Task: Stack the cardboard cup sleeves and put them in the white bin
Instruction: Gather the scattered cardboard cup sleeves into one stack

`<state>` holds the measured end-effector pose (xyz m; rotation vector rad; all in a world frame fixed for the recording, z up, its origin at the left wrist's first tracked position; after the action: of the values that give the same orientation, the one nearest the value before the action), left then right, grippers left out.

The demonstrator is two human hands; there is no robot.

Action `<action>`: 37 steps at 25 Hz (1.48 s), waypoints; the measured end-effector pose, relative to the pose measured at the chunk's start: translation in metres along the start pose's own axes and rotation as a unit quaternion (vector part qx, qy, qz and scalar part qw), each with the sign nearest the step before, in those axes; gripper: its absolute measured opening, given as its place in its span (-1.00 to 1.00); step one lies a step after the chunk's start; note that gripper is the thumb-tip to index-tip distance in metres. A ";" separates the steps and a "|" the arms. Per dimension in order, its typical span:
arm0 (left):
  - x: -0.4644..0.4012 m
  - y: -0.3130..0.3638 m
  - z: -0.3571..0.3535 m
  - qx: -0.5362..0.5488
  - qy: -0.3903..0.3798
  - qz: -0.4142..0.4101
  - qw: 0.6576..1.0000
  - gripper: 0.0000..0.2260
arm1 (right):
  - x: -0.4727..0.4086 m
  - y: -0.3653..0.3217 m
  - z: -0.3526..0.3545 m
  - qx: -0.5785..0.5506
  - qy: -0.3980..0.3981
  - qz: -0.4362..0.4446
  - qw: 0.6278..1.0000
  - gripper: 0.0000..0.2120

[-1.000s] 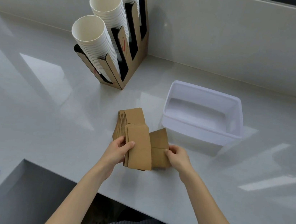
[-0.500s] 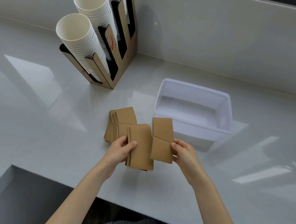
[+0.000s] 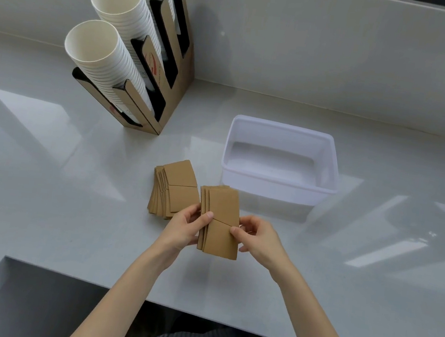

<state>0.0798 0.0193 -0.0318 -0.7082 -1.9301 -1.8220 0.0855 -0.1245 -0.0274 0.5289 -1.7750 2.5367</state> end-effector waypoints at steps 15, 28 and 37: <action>0.008 0.011 0.008 0.006 0.011 -0.013 1.000 -0.88 | -0.007 -0.010 -0.021 -0.110 -0.045 -0.009 0.993 -0.67; 0.003 0.034 0.081 0.055 0.088 -0.038 0.994 -0.79 | -0.049 -0.041 -0.042 -0.099 -0.049 0.018 0.994 -0.68; -0.014 0.031 0.136 0.052 0.202 -0.009 0.978 -0.82 | -0.080 -0.046 -0.056 -0.045 -0.050 -0.014 0.998 -0.63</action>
<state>0.1178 0.1541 -0.0264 -0.2585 -1.7459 -1.7016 0.1547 -0.0409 -0.0241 0.6843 -1.8889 2.4389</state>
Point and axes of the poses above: each hand's wrist, its own x-axis away from the middle knuckle, its own z-axis out of the back of the hand, y = z × x, the point moved 10 cm from there along -x, towards the middle knuckle, and after that the axes turned 12 degrees about z, right-handed, at the moved point
